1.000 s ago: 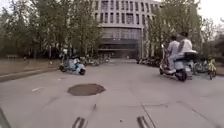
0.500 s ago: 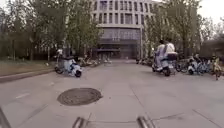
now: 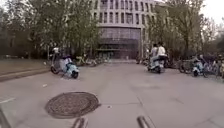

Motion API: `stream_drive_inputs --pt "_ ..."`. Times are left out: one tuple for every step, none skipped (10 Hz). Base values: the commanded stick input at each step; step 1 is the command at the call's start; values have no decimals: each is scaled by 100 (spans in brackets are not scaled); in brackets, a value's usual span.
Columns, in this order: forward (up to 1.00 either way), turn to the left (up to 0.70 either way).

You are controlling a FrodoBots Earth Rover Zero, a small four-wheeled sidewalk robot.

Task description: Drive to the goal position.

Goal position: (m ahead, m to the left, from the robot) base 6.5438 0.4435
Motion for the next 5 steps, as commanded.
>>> stream_drive_inputs --pt "70 0" --pt "70 0" --pt "70 0" --pt "70 0" --pt "70 0"
